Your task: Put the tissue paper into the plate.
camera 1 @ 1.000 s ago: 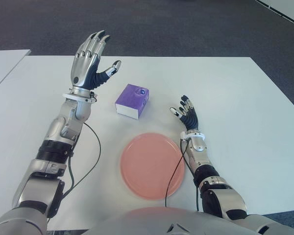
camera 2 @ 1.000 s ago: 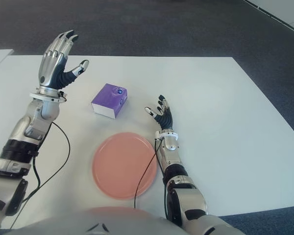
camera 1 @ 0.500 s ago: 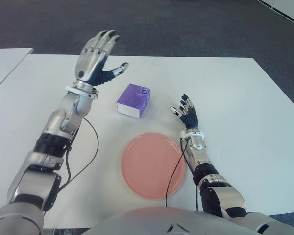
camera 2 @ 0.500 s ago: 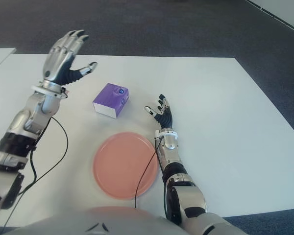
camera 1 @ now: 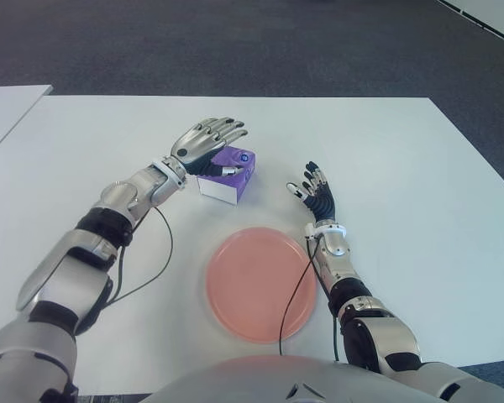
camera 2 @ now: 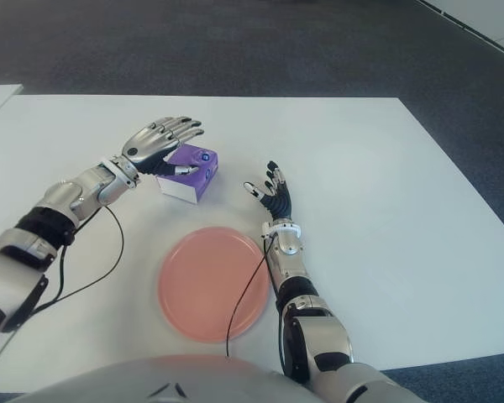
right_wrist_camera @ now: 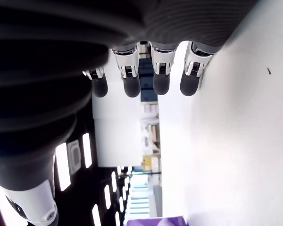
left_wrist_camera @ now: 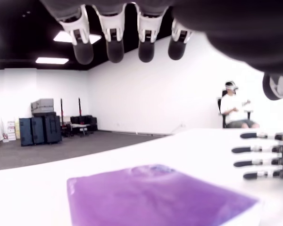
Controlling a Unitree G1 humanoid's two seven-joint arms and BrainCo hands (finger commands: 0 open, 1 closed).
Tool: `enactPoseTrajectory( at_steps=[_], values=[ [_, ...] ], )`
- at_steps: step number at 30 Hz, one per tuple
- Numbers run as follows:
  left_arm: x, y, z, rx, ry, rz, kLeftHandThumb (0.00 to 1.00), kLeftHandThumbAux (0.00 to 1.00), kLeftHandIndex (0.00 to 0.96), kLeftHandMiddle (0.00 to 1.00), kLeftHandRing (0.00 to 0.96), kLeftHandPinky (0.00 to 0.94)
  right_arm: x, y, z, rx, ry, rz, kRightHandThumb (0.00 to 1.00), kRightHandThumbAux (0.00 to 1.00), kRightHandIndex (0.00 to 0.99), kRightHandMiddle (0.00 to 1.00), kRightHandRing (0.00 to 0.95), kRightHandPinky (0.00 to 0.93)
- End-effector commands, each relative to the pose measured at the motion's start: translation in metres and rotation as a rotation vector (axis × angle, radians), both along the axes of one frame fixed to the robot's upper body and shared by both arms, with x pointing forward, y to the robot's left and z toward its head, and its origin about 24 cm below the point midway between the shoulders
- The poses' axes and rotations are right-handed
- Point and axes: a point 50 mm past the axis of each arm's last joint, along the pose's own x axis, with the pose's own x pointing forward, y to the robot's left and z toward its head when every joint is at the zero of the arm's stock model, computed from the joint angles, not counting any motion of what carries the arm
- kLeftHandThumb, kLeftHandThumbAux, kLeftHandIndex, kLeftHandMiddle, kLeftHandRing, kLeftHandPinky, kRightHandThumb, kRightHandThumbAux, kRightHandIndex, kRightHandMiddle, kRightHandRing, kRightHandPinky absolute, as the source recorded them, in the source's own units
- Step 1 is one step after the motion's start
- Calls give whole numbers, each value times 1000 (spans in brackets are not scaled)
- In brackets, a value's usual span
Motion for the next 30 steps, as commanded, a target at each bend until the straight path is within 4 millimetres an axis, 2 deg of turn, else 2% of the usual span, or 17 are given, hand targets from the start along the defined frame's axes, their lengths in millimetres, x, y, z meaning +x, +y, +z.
enactPoseTrajectory(
  at_steps=[1, 6, 13, 23, 30],
  values=[
    [2, 8, -2, 100, 15, -46, 221, 146, 0, 0, 0, 0, -16, -1, -28, -7, 157, -10, 93, 726, 0, 0, 0, 0],
    [2, 12, -6, 179, 33, -87, 255, 143, 0, 0, 0, 0, -16, -1, -29, -15, 162, -3, 110, 711, 0, 0, 0, 0],
    [1, 12, -11, 203, 45, -111, 301, 142, 0, 0, 0, 0, -16, -2, -29, -22, 173, 3, 116, 695, 0, 0, 0, 0],
    [-6, 7, -38, 201, 106, -89, 357, 133, 0, 0, 0, 0, -15, -2, -31, -17, 191, 8, 122, 695, 0, 0, 0, 0],
    [-6, 10, -47, 237, 143, -59, 406, 115, 0, 0, 0, 0, -15, -4, -31, -18, 184, 8, 111, 703, 0, 0, 0, 0]
  ],
)
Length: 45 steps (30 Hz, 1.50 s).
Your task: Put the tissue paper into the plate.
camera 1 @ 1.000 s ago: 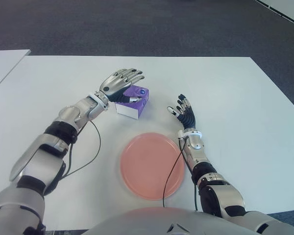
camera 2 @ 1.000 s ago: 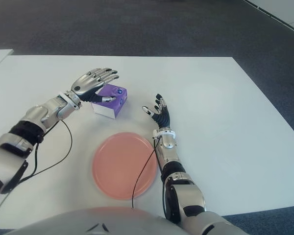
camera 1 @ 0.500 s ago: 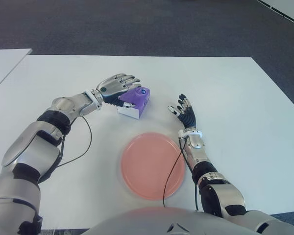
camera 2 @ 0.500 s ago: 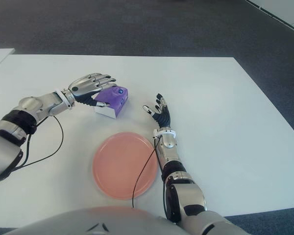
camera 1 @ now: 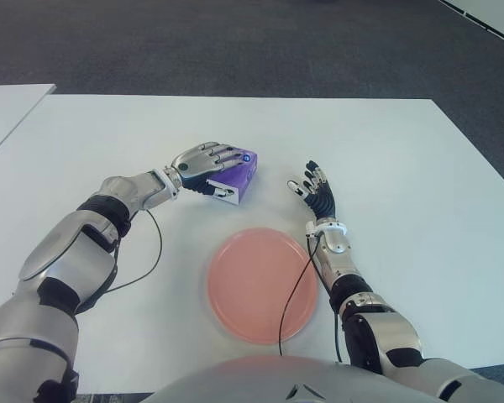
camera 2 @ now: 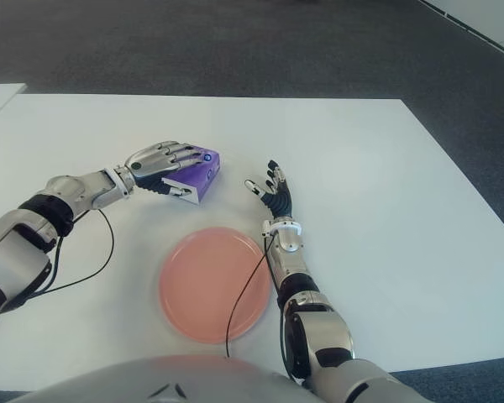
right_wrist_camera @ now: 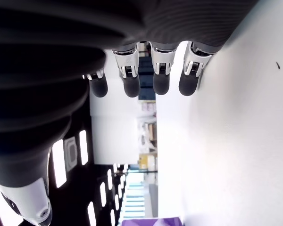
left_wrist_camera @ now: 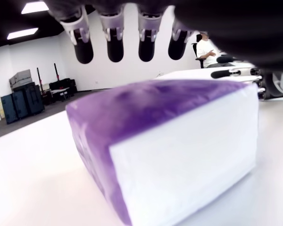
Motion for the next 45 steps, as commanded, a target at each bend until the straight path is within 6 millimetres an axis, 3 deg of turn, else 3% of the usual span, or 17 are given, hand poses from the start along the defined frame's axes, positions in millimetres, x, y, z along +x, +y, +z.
enactPoseTrajectory(
  at_steps=[1, 26, 45],
  values=[
    [-2, 3, -9, 37, 24, 17, 408, 114, 0, 0, 0, 0, -20, -3, -32, 3, 169, -10, 110, 703, 0, 0, 0, 0],
    [-6, 4, -22, 20, 68, 58, 435, 119, 0, 0, 0, 0, -20, -5, -33, -5, 189, -6, 83, 723, 0, 0, 0, 0],
    [-5, 2, -27, -67, 45, 152, 378, 99, 0, 0, 0, 0, -21, -6, -34, -2, 186, 36, 85, 684, 4, 0, 0, 0]
  ],
)
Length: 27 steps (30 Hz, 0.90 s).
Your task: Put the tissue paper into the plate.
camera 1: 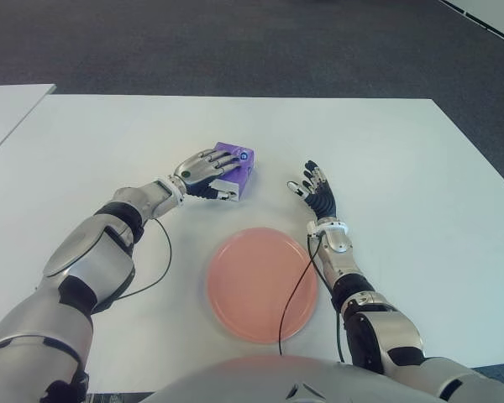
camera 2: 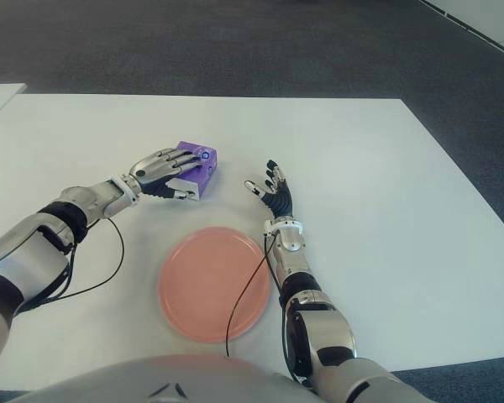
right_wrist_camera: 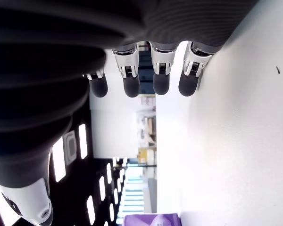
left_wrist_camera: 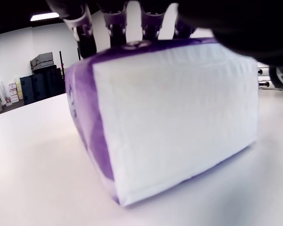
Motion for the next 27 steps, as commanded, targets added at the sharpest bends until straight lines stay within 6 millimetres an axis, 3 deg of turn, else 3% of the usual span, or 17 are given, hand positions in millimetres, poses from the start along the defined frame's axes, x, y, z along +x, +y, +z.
enactPoseTrajectory(
  at_steps=[1, 7, 16, 27],
  values=[
    [-6, 4, -9, -19, 11, 28, 377, 100, 0, 0, 0, 0, -22, -2, -34, 4, 184, -1, 85, 684, 4, 0, 0, 0],
    [-7, 6, -10, -13, -18, 26, 374, 105, 0, 0, 0, 0, -22, -2, -34, 13, 183, 4, 84, 687, 6, 0, 0, 0],
    [-14, 14, -27, 83, -17, 64, 370, 128, 0, 0, 0, 0, -23, -1, -34, 19, 179, 12, 83, 689, 8, 0, 0, 0],
    [-27, 11, -43, 12, -69, 119, 368, 276, 0, 0, 0, 0, -25, -4, -34, -11, 164, 32, 54, 678, 0, 0, 0, 0]
  ],
)
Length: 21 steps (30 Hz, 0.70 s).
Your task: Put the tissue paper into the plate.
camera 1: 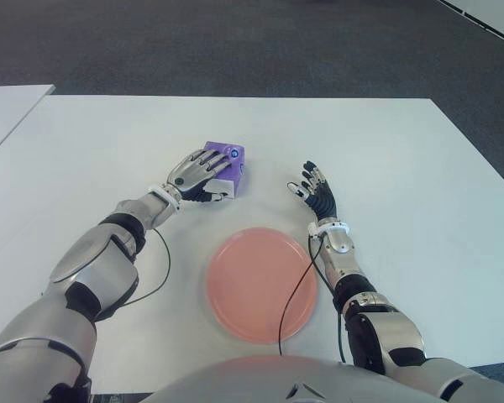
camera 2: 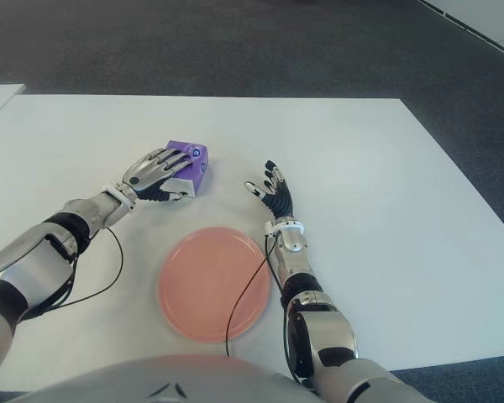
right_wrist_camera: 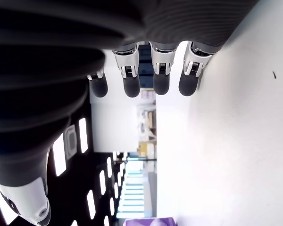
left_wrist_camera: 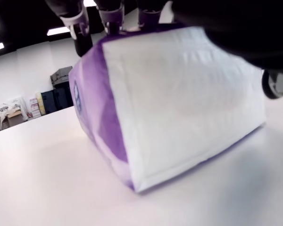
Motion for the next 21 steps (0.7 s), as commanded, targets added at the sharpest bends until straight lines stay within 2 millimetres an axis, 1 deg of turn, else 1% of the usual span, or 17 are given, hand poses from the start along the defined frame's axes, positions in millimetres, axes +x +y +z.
enactPoseTrajectory(
  at_steps=[1, 9, 21],
  values=[
    [-15, 1, -20, -5, 32, 17, 370, 287, 0, 0, 0, 0, -23, -4, -32, -11, 160, 0, 51, 677, 0, 0, 0, 0],
    [-19, 0, -23, -7, -7, 17, 401, 349, 0, 0, 0, 0, -23, -6, -30, -9, 143, -1, 42, 684, 0, 0, 0, 0],
    [-21, 0, -26, 30, -13, 15, 401, 381, 0, 0, 0, 0, -24, -8, -30, 12, 148, 9, 40, 692, 9, 0, 0, 0]
  ],
)
